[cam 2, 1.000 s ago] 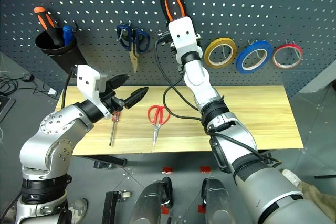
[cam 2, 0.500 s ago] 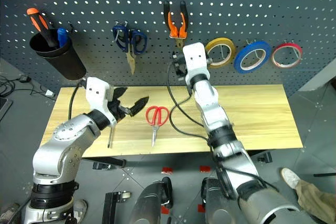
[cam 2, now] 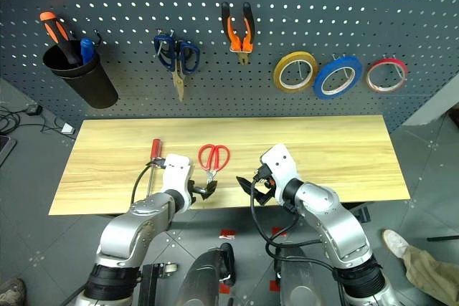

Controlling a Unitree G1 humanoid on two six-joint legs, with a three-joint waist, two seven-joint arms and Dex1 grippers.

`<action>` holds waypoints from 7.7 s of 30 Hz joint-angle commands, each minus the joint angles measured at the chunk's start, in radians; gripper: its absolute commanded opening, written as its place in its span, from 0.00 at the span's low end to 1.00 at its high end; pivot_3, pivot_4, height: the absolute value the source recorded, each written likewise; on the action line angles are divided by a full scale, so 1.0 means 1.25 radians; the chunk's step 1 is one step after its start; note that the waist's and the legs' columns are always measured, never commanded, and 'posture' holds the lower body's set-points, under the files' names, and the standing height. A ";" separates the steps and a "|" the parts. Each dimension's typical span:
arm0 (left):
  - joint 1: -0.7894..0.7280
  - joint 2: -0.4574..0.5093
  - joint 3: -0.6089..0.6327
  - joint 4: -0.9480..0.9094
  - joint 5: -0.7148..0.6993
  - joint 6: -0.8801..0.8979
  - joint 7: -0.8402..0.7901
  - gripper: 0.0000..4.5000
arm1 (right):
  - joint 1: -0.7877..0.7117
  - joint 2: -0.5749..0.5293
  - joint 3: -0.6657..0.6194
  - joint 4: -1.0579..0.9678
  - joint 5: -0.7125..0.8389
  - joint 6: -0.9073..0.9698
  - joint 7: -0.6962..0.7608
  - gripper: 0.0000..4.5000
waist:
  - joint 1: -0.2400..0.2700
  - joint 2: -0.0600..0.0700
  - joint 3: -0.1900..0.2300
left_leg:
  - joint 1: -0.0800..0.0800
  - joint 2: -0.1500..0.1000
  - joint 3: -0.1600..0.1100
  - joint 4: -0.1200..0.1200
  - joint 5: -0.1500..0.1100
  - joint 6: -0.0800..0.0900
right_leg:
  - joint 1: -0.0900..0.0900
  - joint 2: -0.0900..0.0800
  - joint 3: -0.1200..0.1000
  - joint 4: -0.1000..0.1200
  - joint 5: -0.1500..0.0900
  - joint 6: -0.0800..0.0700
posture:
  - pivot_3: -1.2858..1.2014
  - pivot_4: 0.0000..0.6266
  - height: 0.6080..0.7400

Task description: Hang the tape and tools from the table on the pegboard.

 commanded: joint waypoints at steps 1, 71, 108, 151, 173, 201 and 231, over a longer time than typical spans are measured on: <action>-0.027 -0.021 0.011 0.063 0.040 -0.010 0.038 0.99 | -0.014 0.003 -0.022 -0.027 0.015 0.006 -0.007 1.00 | 0.001 0.000 0.000 | 0.000 0.000 0.000 0.000 0.000 0.000 | 0.000 0.000 0.000 0.001 0.000 0.000 | 0.43 0.44 1.00; -0.107 0.047 0.112 -0.005 0.222 -0.426 -0.048 0.07 | -0.253 0.104 0.005 -0.003 -0.001 -0.150 -0.044 1.00 | -0.039 -0.004 -0.034 | 0.000 0.000 0.001 0.002 0.000 -0.001 | 0.000 0.001 0.001 0.003 0.003 -0.005 | 0.41 0.35 1.00; -0.316 0.274 0.221 0.671 0.046 -0.243 -0.276 0.97 | -0.349 0.193 0.124 -0.053 0.069 0.347 -0.108 1.00 | -0.020 -0.006 0.035 | -0.001 0.001 0.005 0.000 0.002 -0.003 | -0.006 -0.001 0.002 0.003 0.001 -0.009 | 0.42 0.73 1.00; 0.070 0.174 0.491 -0.093 0.115 -0.613 0.022 0.20 | -0.412 0.138 0.119 0.051 0.000 -0.014 -0.003 1.00 | -0.049 -0.025 -0.075 | -0.005 0.001 0.007 -0.001 0.001 -0.004 | -0.008 -0.002 -0.001 0.003 0.000 -0.009 | 0.44 0.14 1.00; -0.666 0.330 0.302 0.809 0.163 -1.065 -0.002 0.20 | -0.463 0.189 0.116 0.106 -0.056 -0.035 -0.028 1.00 | -0.093 -0.030 -0.130 | -0.004 0.002 0.007 0.000 0.005 -0.005 | -0.007 0.001 0.000 0.003 0.007 -0.010 | 0.40 0.10 1.00; -0.472 0.342 0.346 0.559 0.130 -1.012 0.076 0.20 | -0.447 0.195 0.115 0.089 -0.063 -0.028 -0.036 1.00 | -0.174 -0.030 -0.134 | -0.002 0.002 0.005 0.011 0.005 -0.004 | -0.007 0.000 0.004 0.017 0.006 -0.010 | 0.40 0.13 1.00; -0.387 0.373 0.385 0.629 0.157 -1.017 0.156 0.20 | -0.433 0.233 0.115 0.034 0.026 -0.010 0.018 1.00 | -0.166 -0.033 -0.141 | -0.002 0.002 0.002 0.012 0.004 -0.003 | -0.006 0.001 0.003 0.018 0.006 -0.010 | 0.41 0.13 1.00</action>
